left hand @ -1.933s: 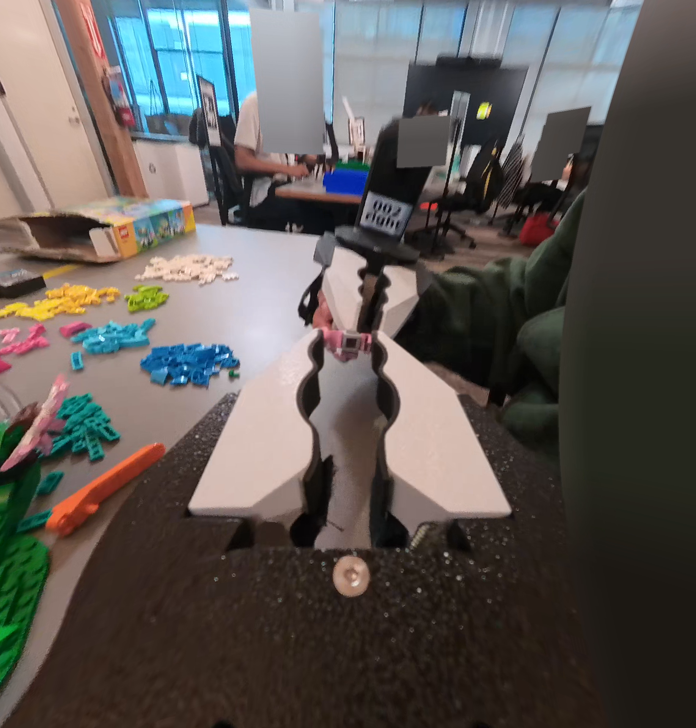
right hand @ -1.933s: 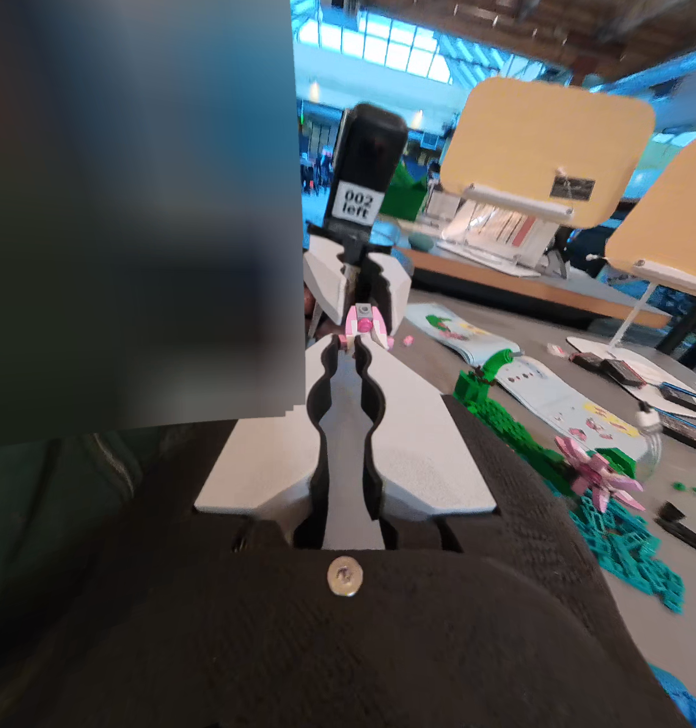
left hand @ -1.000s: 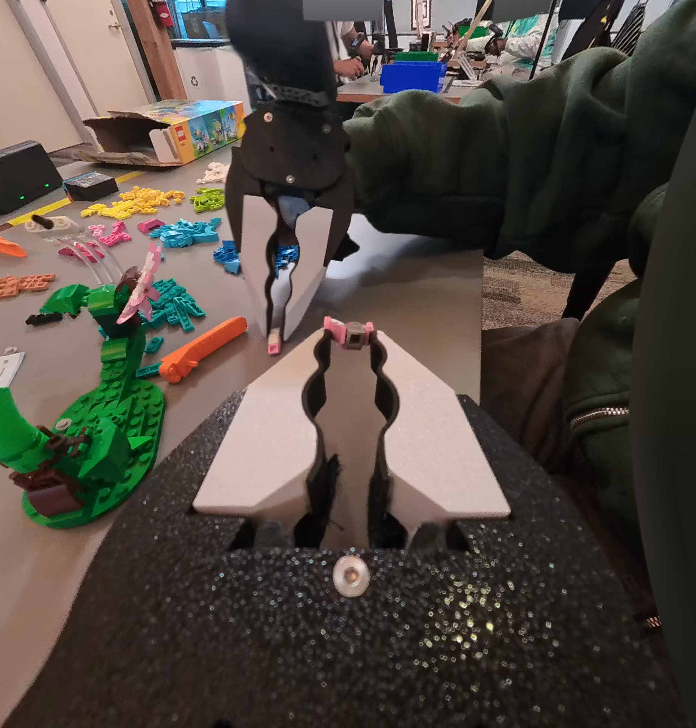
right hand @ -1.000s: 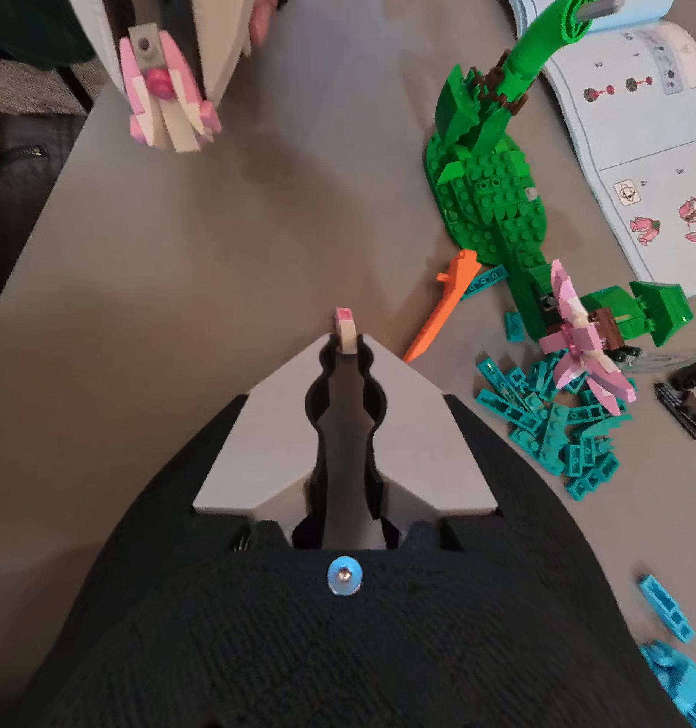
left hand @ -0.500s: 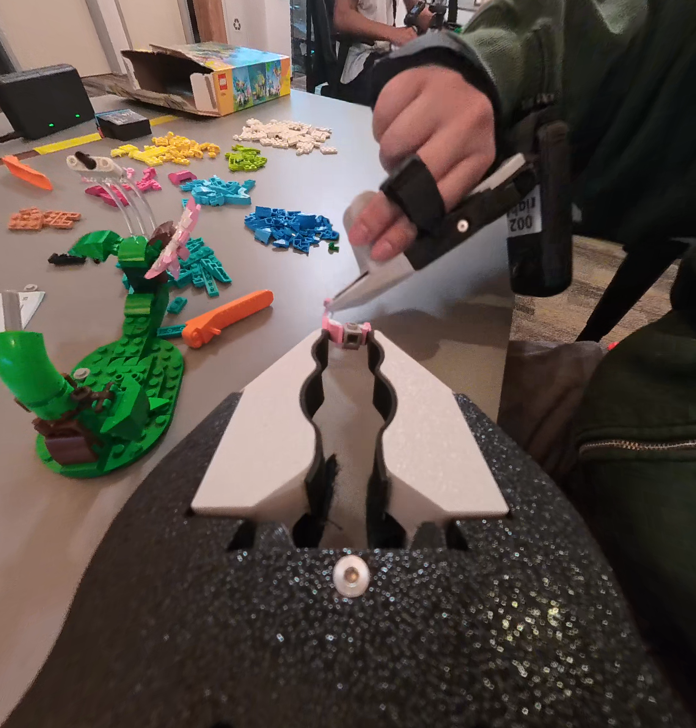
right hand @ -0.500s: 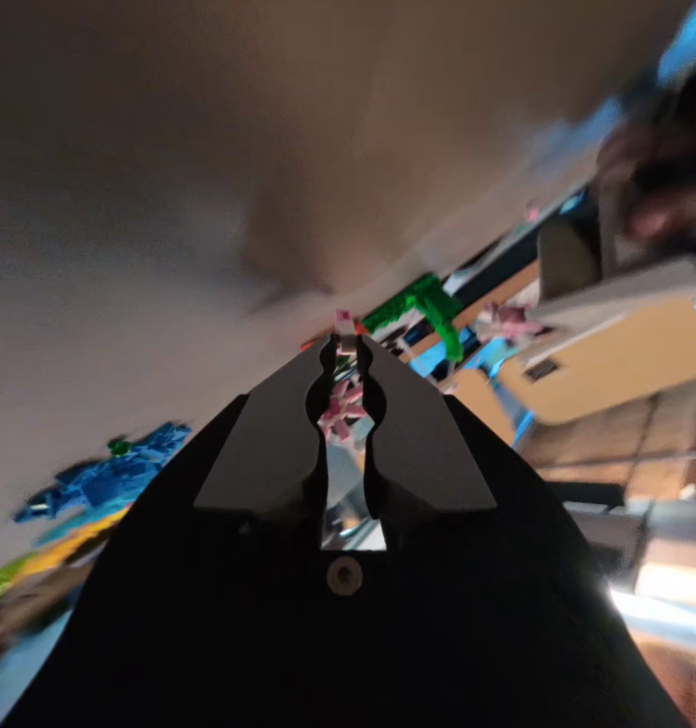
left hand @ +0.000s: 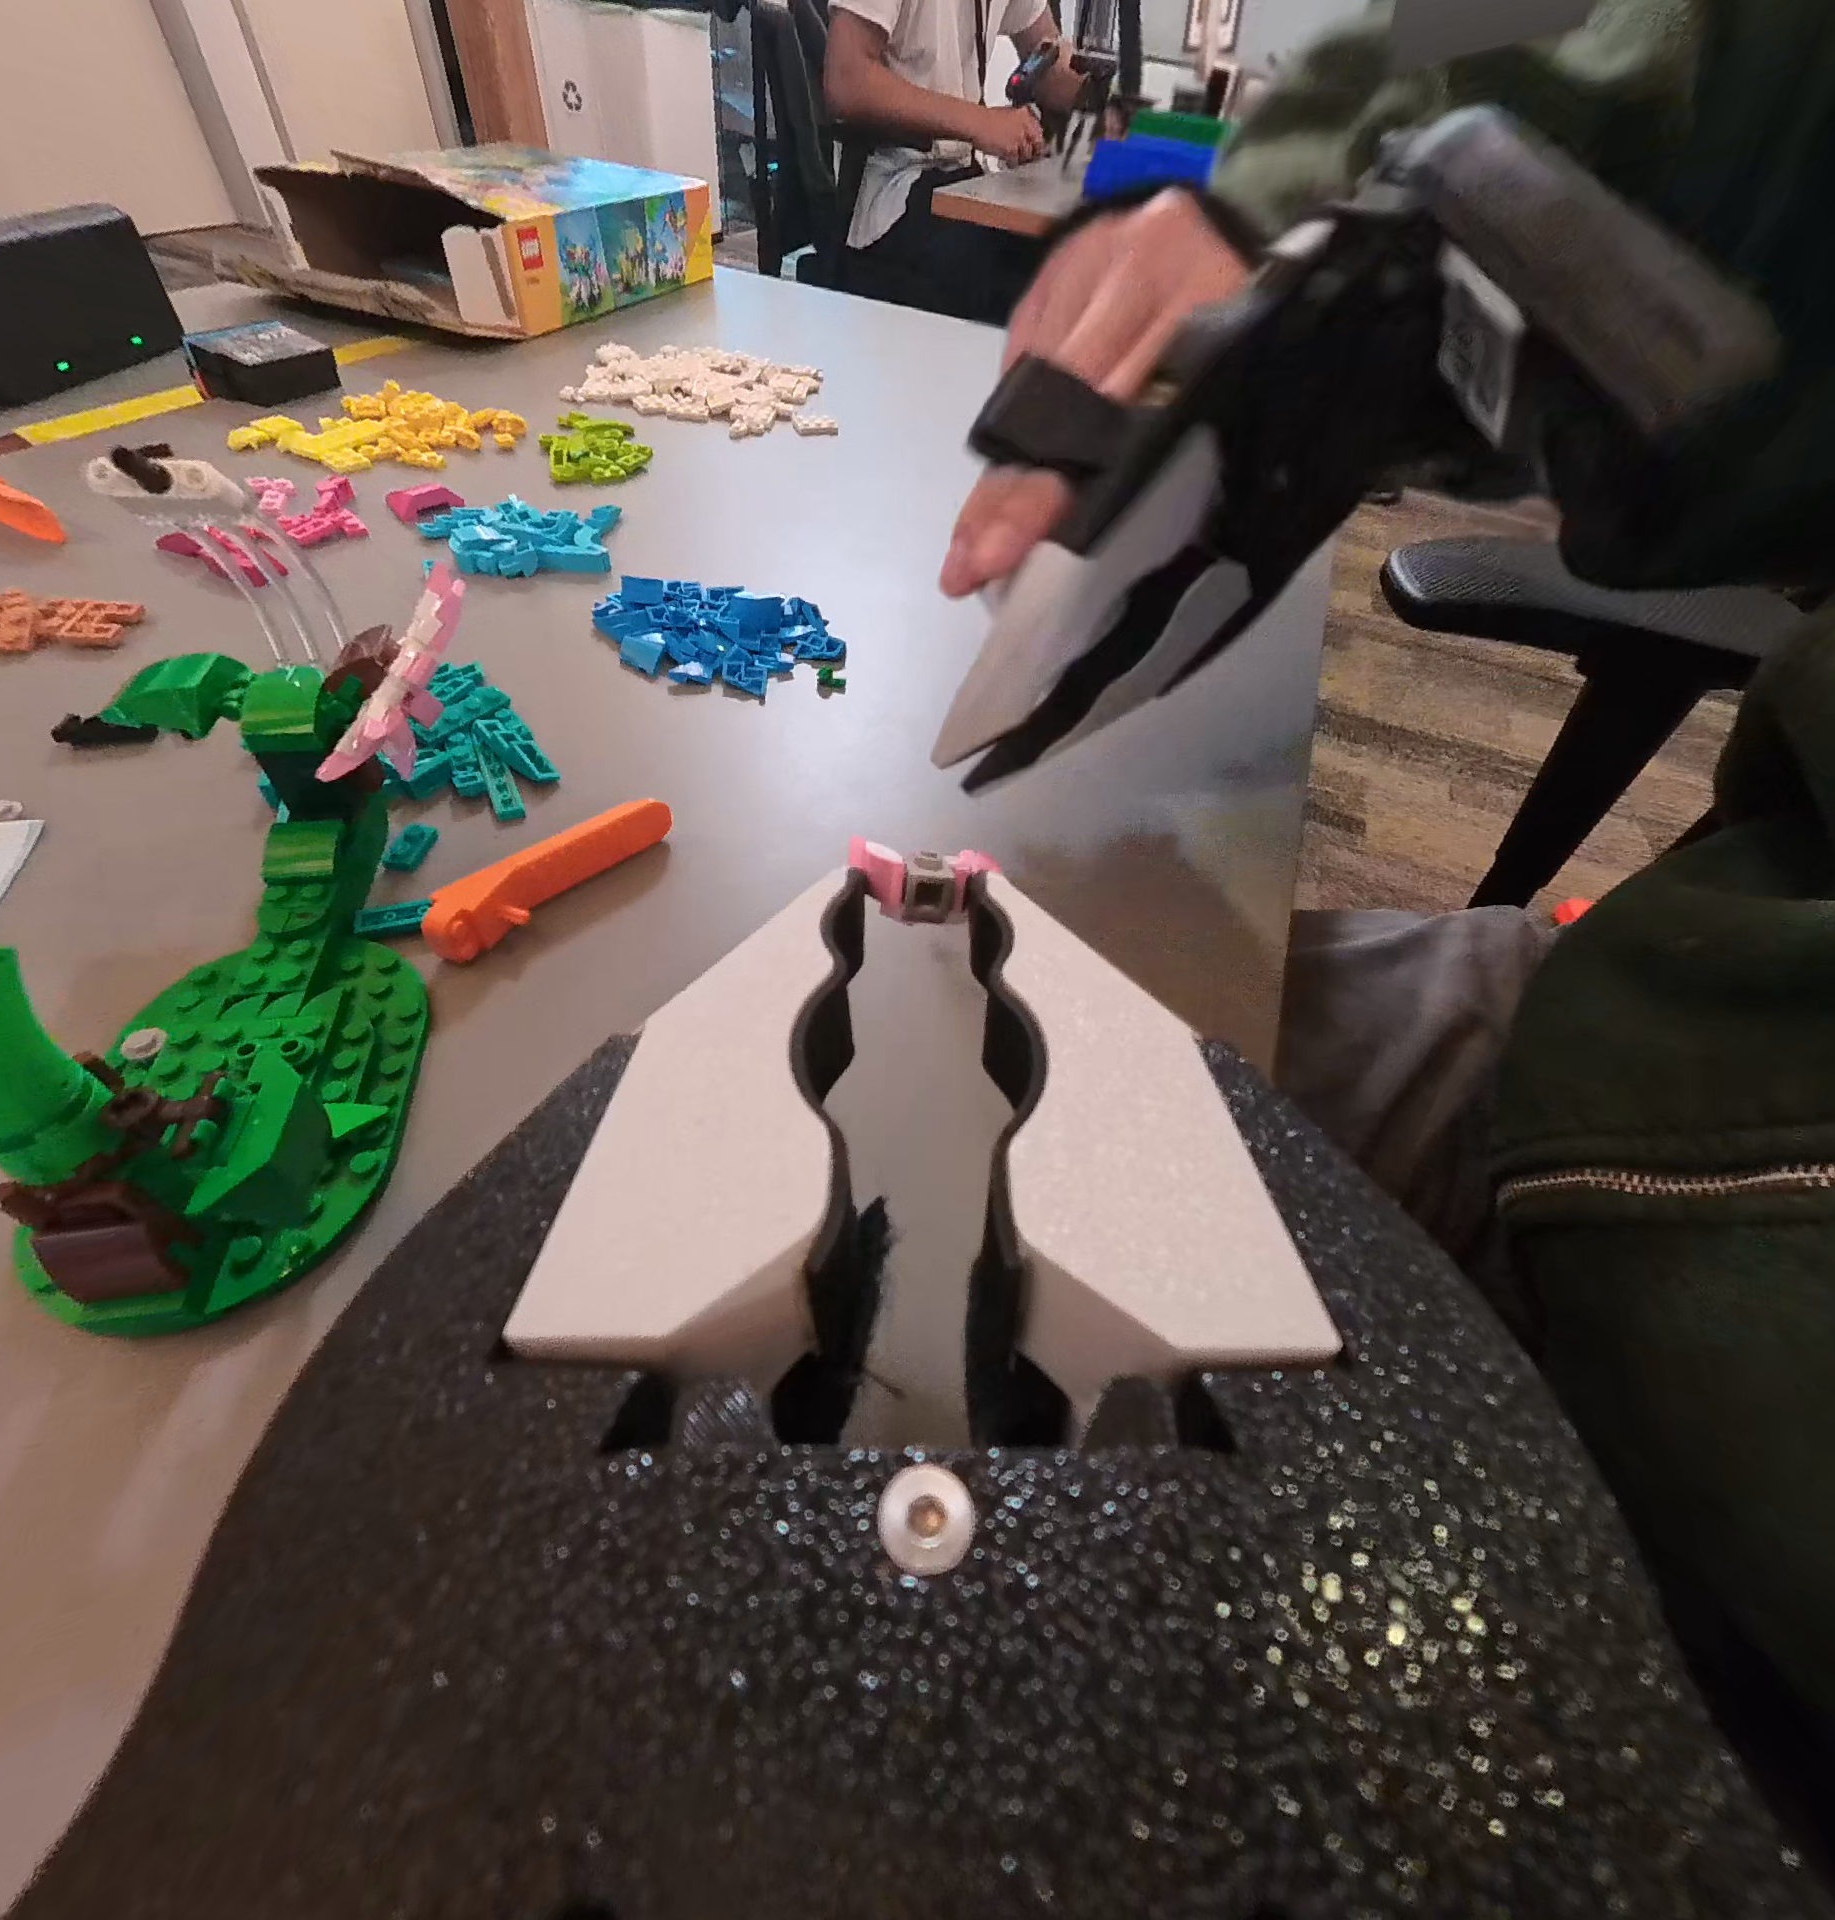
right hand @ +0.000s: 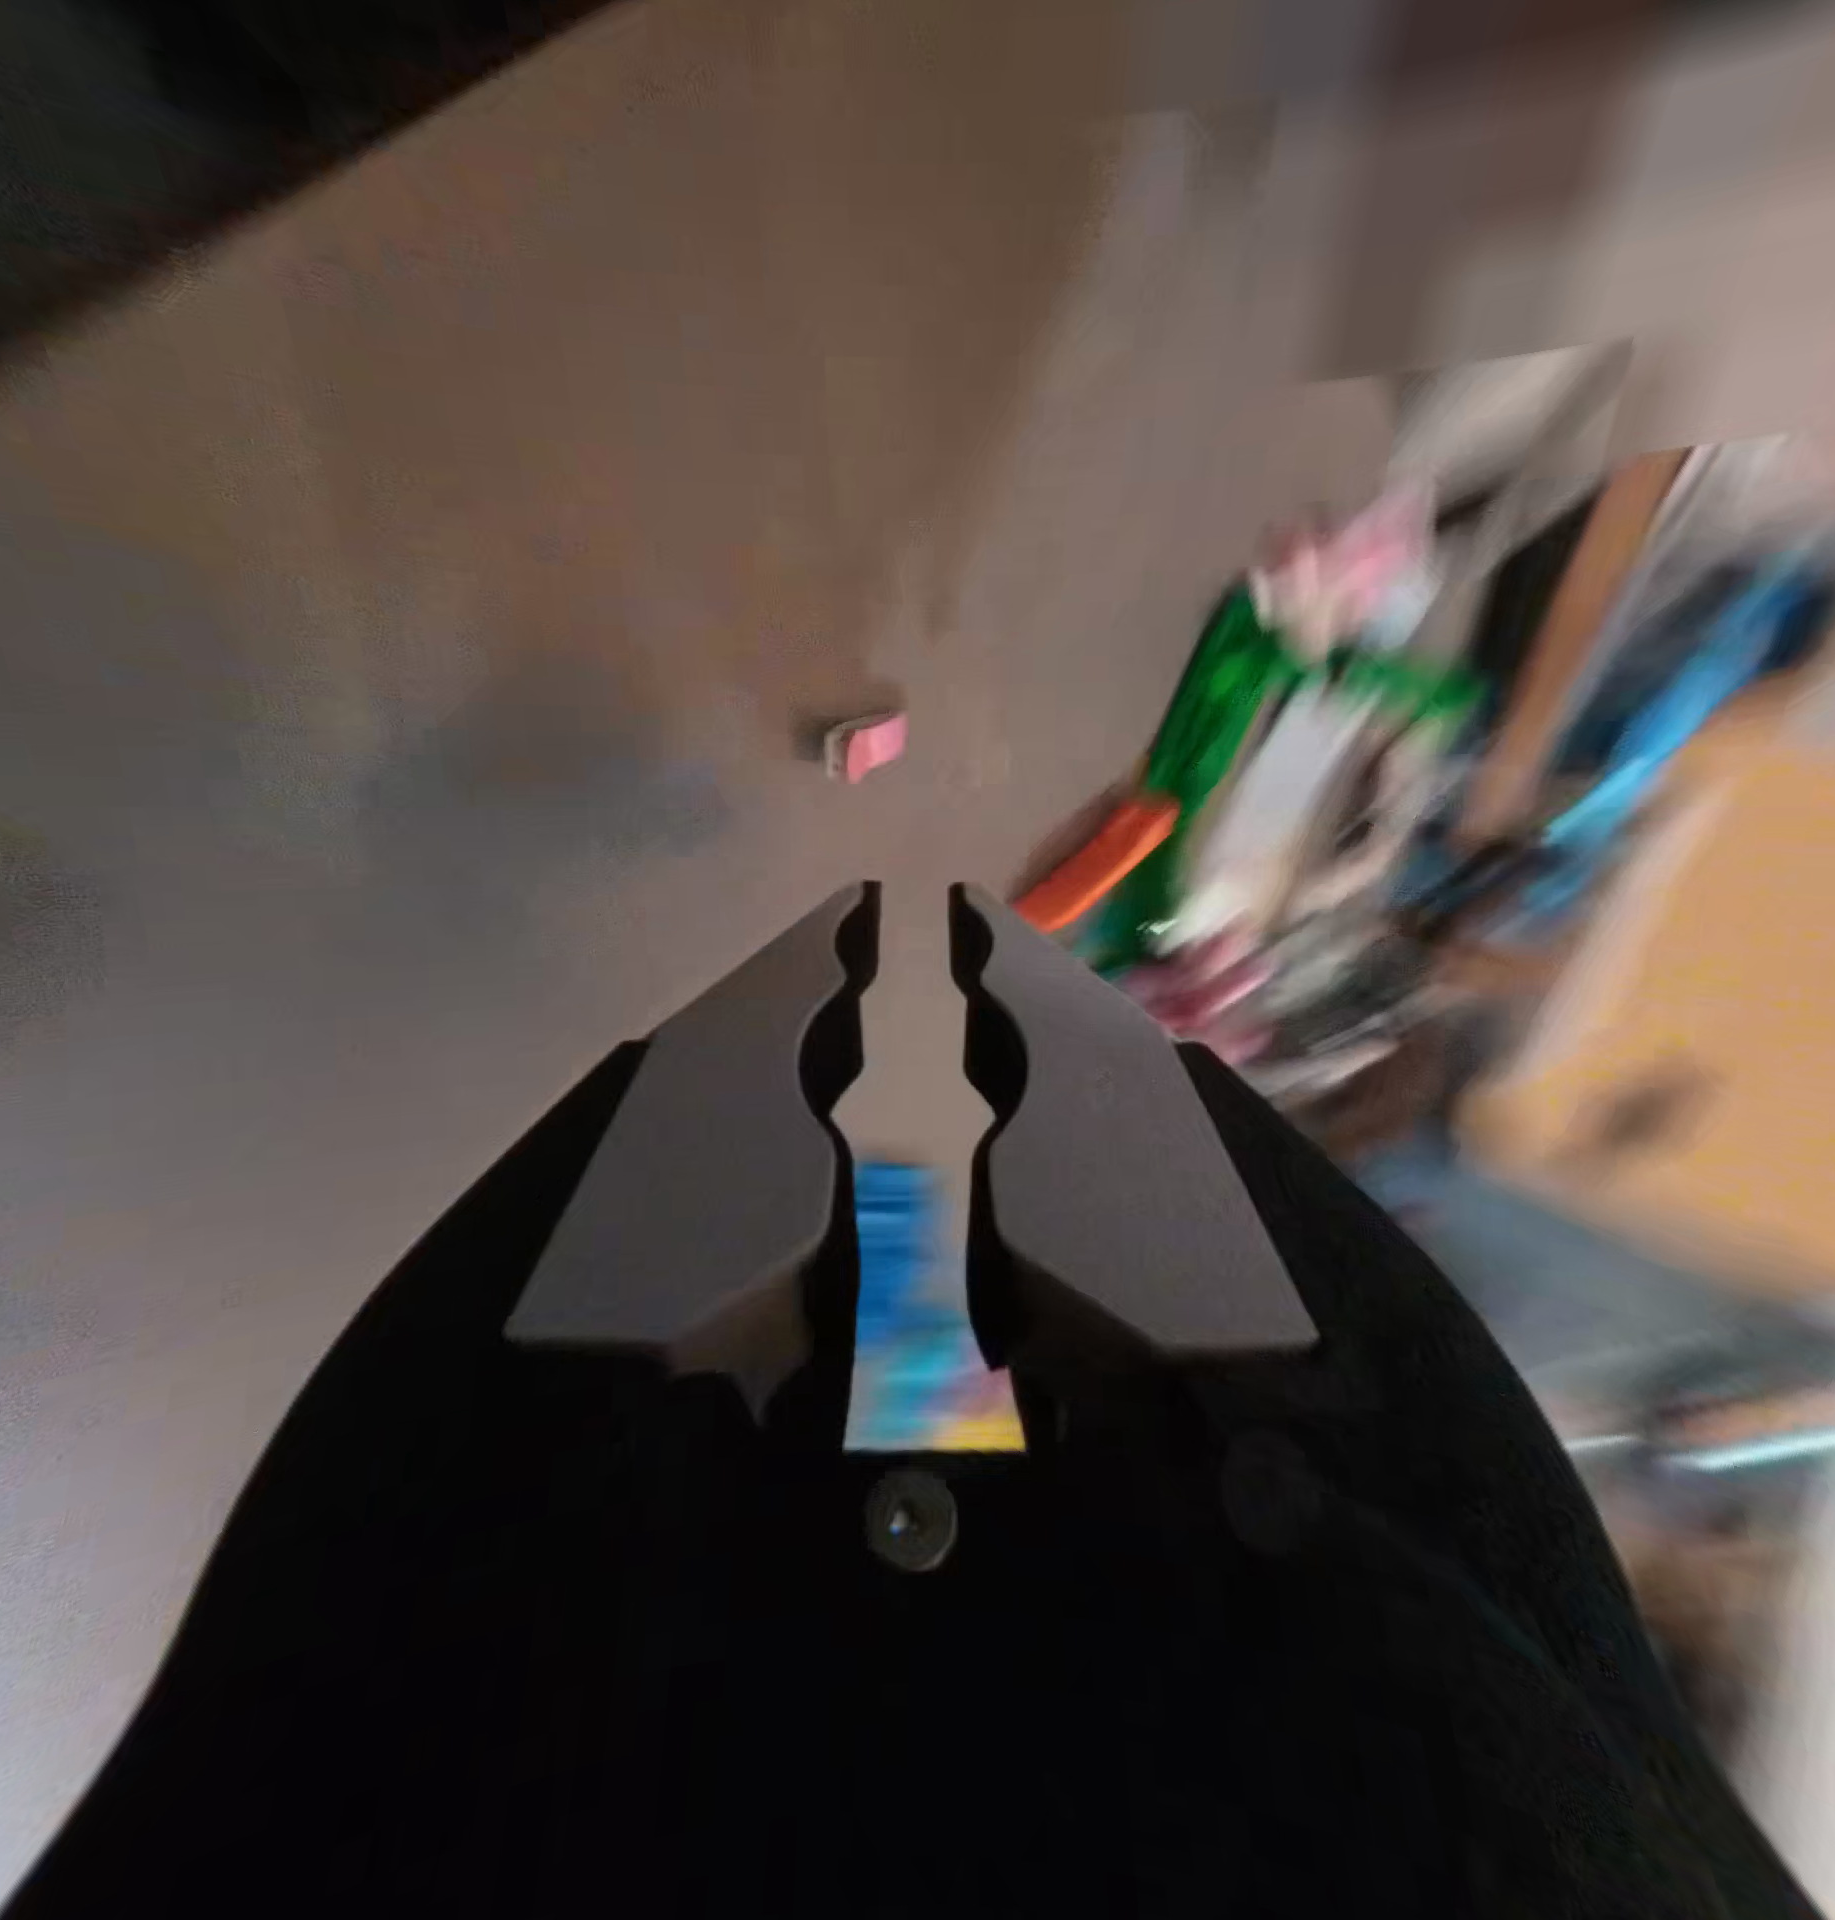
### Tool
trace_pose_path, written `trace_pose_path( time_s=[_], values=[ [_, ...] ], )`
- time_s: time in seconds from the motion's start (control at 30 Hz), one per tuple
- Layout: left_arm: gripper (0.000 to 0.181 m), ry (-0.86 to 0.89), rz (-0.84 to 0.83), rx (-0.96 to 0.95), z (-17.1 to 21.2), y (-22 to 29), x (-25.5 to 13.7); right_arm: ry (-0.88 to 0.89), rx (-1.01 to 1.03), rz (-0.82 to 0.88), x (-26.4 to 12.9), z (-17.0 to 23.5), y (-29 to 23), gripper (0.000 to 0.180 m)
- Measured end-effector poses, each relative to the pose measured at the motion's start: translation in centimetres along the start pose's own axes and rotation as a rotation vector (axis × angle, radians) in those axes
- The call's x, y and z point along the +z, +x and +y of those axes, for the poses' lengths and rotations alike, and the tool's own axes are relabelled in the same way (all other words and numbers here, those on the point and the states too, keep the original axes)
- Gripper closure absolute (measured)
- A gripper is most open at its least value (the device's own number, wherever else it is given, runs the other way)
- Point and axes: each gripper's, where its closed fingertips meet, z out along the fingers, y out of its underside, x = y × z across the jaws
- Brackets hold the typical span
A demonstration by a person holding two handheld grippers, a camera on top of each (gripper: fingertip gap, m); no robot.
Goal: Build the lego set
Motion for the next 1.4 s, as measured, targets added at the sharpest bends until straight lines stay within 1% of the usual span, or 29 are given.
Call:
trace_pose_path(
  time_s=[0.03,0.07,0.1,0.13,0.17,0.23,0.4,0.5,0.53,0.57,0.6,0.67,0.73,0.77,0.8,0.93,1.07,1.27,1.4],
  values=[
    [0.163,0.004,-0.003,0.008,-0.1,0.0,-0.1,0.036,0.375,-0.059,0.2,-0.2,-0.5,0.159],
    [0.163,0.008,-0.009,0.020,-0.2,0.0,-0.1,0.093,0.682,-0.110,0.3,-0.7,-0.9,0.156],
    [0.163,0.016,-0.011,0.032,-0.3,0.0,-0.1,0.148,0.905,-0.128,0.3,-1.1,-0.9,0.154],
    [0.163,0.026,-0.011,0.042,-0.5,0.1,-0.1,0.190,1.053,-0.104,0.4,-1.3,-0.5,0.152],
    [0.163,0.034,-0.008,0.049,-0.6,0.2,-0.1,0.221,1.148,-0.074,0.4,-1.4,-0.3,0.152],
    [0.163,0.041,-0.004,0.062,-0.6,0.4,0.0,0.221,1.255,-0.063,0.7,-1.6,-0.5,0.154],
    [0.163,0.028,0.012,0.088,-0.4,1.0,0.5,0.147,1.223,-0.040,1.8,-1.8,-1.0,0.158],
    [0.163,0.019,0.024,0.094,-0.2,1.2,0.8,0.144,1.225,-0.038,2.2,-1.7,-0.6,0.161],
    [0.163,0.015,0.027,0.094,-0.1,1.3,0.8,0.145,1.217,-0.046,2.3,-1.7,-0.6,0.164],
    [0.163,0.011,0.030,0.093,0.0,1.3,0.9,0.148,1.203,-0.049,2.4,-1.7,-0.6,0.173],
    [0.163,0.010,0.030,0.092,0.1,1.4,1.0,0.161,1.187,-0.039,2.3,-1.8,-0.3,0.173],
    [0.163,0.021,0.034,0.097,0.0,1.5,1.1,0.268,1.171,0.017,1.5,-2.2,1.5,0.173],
    [0.163,0.012,0.054,0.111,0.2,1.9,1.2,0.477,1.139,0.037,-0.4,-4.0,3.8,0.174],
    [0.163,0.006,0.060,0.119,0.2,2.0,1.3,0.552,1.098,0.031,-1.3,-4.9,4.5,0.174],
    [0.163,0.010,0.069,0.130,0.2,2.3,1.3,0.589,1.047,0.011,-1.8,-5.7,4.7,0.174],
    [0.163,0.019,0.118,0.145,0.0,3.3,1.7,0.614,0.923,-0.072,-2.4,-7.2,4.8,0.173],
    [0.163,0.041,0.141,0.143,-0.3,3.7,1.6,0.585,0.853,-0.152,-2.5,-7.9,4.5,0.174],
    [0.163,0.044,0.146,0.143,-0.4,3.9,1.6,0.487,0.760,-0.224,-2.4,-8.0,4.3,0.174],
    [0.163,0.098,0.120,0.135,-1.2,3.6,1.7,0.398,0.717,-0.320,-2.6,-7.7,4.8,0.173]
  ],
)
